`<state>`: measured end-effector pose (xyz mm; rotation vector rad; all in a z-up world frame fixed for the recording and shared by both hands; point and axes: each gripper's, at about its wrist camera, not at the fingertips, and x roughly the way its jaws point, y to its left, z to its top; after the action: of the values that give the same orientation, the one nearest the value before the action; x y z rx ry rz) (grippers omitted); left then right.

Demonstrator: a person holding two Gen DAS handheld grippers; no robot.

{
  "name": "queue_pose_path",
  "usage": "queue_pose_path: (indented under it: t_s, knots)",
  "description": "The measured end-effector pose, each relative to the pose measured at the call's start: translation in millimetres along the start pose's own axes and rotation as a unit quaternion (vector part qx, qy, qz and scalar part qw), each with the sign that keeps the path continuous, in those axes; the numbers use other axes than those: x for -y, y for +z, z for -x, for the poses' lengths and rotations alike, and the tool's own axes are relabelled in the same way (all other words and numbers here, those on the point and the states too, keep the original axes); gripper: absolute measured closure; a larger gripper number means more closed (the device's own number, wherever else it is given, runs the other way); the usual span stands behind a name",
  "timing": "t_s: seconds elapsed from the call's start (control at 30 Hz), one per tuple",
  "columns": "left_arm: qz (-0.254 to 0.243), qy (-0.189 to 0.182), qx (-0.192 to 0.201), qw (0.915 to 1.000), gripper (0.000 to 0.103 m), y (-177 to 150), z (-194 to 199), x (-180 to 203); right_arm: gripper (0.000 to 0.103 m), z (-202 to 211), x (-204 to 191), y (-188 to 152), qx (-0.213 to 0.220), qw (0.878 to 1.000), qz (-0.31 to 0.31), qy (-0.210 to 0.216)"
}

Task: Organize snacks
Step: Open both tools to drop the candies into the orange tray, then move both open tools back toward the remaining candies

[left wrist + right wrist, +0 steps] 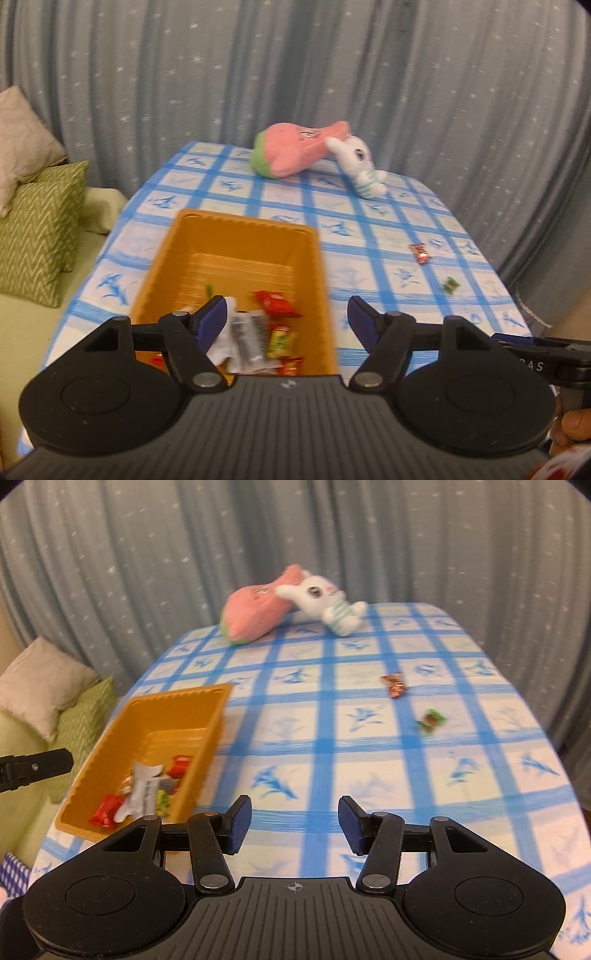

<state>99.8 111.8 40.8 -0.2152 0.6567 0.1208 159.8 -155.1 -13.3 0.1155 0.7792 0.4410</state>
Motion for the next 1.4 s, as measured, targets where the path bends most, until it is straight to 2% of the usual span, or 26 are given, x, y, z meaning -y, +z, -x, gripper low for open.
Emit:
queue_pose_path:
  t_s: [0.33, 0.7, 0.83, 1.1, 1.4]
  knots:
    - [-0.02, -0.035, -0.006, 0.9992, 0.031, -3, -7, 47, 0.051, 30, 39, -3, 0.02, 0.999, -0.032, -0.033]
    - [-0.038, -0.06, 0.003, 0.9975, 0.021, 0, -2, 79, 0.051, 62, 57, 0, 0.049, 0.996, -0.049, -0.064]
    - [-0.041, -0.07, 0.005, 0.9967, 0.021, 1, -2, 86, 0.051, 69, 59, 0, 0.054, 0.995, -0.048, -0.069]
    - [-0.05, -0.071, -0.005, 0.9962, 0.02, 8, -22, 98, 0.051, 54, 73, 6, 0.056, 0.994, -0.061, -0.072]
    - [-0.044, -0.065, -0.023, 0.9967, 0.018, 16, -73, 109, 0.051, 10, 102, 21, 0.04, 0.994, -0.067, -0.07]
